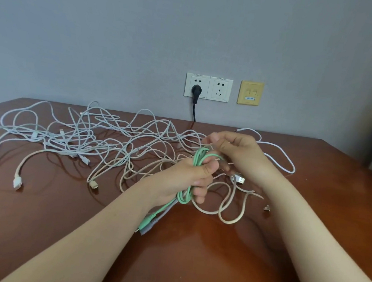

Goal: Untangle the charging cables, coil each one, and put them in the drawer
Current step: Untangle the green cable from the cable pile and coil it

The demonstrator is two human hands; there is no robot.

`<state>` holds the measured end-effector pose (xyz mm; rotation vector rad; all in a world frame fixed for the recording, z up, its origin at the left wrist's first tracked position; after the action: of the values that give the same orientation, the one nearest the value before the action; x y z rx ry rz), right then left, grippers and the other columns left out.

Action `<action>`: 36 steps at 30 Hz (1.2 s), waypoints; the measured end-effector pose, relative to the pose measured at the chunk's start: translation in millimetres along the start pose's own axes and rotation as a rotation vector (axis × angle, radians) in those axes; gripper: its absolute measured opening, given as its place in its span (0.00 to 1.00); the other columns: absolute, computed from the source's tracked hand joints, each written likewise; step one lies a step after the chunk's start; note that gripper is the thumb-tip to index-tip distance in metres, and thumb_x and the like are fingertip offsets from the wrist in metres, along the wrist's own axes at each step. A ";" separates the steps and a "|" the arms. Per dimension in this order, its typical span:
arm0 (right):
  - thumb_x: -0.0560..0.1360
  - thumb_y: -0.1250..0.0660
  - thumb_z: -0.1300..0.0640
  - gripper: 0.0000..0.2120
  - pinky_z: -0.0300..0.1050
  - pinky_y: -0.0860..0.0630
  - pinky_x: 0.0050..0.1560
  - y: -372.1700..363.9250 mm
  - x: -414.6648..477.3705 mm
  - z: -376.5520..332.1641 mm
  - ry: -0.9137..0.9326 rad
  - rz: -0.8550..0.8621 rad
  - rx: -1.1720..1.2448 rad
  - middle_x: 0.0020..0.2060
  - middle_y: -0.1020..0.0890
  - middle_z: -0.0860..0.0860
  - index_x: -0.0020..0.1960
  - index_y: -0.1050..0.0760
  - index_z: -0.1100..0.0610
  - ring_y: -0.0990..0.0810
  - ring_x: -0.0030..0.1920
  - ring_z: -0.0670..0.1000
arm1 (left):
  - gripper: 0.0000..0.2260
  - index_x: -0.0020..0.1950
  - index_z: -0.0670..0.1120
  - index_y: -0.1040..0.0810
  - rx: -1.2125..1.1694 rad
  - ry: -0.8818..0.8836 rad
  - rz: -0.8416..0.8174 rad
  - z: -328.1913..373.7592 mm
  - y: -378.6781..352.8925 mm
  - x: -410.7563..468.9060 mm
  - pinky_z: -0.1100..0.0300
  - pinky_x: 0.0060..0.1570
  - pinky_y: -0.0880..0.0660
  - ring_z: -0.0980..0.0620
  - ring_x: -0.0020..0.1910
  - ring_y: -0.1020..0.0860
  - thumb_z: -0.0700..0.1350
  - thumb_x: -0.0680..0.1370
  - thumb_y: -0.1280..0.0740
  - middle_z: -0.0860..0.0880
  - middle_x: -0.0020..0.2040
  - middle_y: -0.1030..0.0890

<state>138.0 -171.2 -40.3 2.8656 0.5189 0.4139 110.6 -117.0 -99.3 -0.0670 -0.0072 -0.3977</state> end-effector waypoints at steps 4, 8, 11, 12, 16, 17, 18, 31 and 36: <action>0.81 0.46 0.49 0.18 0.35 0.37 0.20 3.3 -2.2 10.9 -0.143 -0.063 0.055 0.35 0.20 0.60 0.45 0.23 0.59 0.32 0.20 0.46 | 0.13 0.40 0.45 0.34 -0.011 0.035 0.050 -7.1 4.7 0.0 0.70 0.19 0.39 0.58 0.17 0.38 0.51 0.80 0.45 0.54 0.22 0.40; 0.80 0.44 0.51 0.16 0.35 0.38 0.21 10.9 -1.5 6.6 -0.135 -0.040 0.032 0.36 0.18 0.55 0.47 0.23 0.59 0.31 0.21 0.47 | 0.13 0.42 0.45 0.35 -0.083 0.000 0.102 -1.7 10.9 0.5 0.72 0.17 0.44 0.60 0.16 0.43 0.53 0.81 0.46 0.53 0.23 0.40; 0.79 0.40 0.55 0.11 0.35 0.40 0.21 25.3 -2.8 5.1 -0.124 -0.008 -0.101 0.36 0.20 0.52 0.51 0.21 0.60 0.34 0.20 0.46 | 0.13 0.41 0.46 0.34 -0.198 -0.052 0.147 6.3 21.5 0.4 0.72 0.16 0.45 0.60 0.16 0.44 0.53 0.80 0.46 0.54 0.22 0.40; 0.78 0.39 0.56 0.11 0.35 0.42 0.21 28.2 -3.5 7.2 -0.138 -0.018 -0.136 0.33 0.21 0.52 0.51 0.20 0.60 0.37 0.19 0.46 | 0.13 0.41 0.46 0.34 -0.229 -0.059 0.166 7.0 25.2 0.2 0.71 0.16 0.45 0.60 0.16 0.44 0.53 0.80 0.46 0.54 0.22 0.40; 0.76 0.36 0.56 0.10 0.36 0.49 0.23 14.9 -11.4 13.0 -0.217 -0.199 -0.205 0.19 0.36 0.48 0.47 0.18 0.60 0.46 0.20 0.45 | 0.14 0.41 0.46 0.33 -0.280 -0.090 0.201 7.4 31.5 2.3 0.71 0.15 0.46 0.60 0.15 0.44 0.53 0.81 0.47 0.54 0.21 0.40; 0.76 0.36 0.57 0.10 0.36 0.49 0.23 12.4 -12.8 12.2 -0.221 -0.223 -0.197 0.18 0.38 0.47 0.46 0.18 0.60 0.46 0.20 0.45 | 0.14 0.41 0.46 0.34 -0.298 -0.105 0.203 8.6 32.1 2.9 0.72 0.15 0.46 0.60 0.15 0.44 0.53 0.81 0.48 0.54 0.21 0.40; 0.77 0.37 0.58 0.10 0.34 0.48 0.22 11.3 -13.0 10.8 -0.213 -0.231 -0.170 0.18 0.39 0.47 0.46 0.18 0.60 0.46 0.20 0.44 | 0.14 0.41 0.46 0.34 -0.309 -0.116 0.210 9.8 33.1 3.2 0.72 0.15 0.45 0.60 0.15 0.44 0.53 0.81 0.48 0.54 0.21 0.39; 0.75 0.38 0.55 0.12 0.42 0.33 0.35 -14.1 1.4 15.7 0.033 0.029 -0.780 0.25 0.28 0.48 0.35 0.23 0.57 0.27 0.33 0.51 | 0.12 0.40 0.45 0.28 -0.111 -0.156 0.480 -5.3 49.5 4.7 0.73 0.17 0.45 0.59 0.13 0.42 0.44 0.82 0.43 0.54 0.17 0.39; 0.77 0.41 0.49 0.16 0.43 0.38 0.34 -19.1 -2.1 4.7 0.124 0.054 -0.955 0.27 0.30 0.47 0.32 0.29 0.52 0.28 0.37 0.52 | 0.15 0.37 0.43 0.32 -0.047 -0.165 0.559 -5.4 57.2 5.1 0.70 0.16 0.44 0.57 0.14 0.41 0.45 0.82 0.44 0.53 0.17 0.39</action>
<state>131.6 -155.1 -49.9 1.9399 0.1728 0.6357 137.4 -66.6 -108.2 -0.1436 -0.1392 0.1674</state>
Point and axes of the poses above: each hand's wrist, its own x-axis towards the middle knuckle, its own y-axis out of the back of the hand, z = x × y, the point moved 10 cm from there along x, towards the middle knuckle
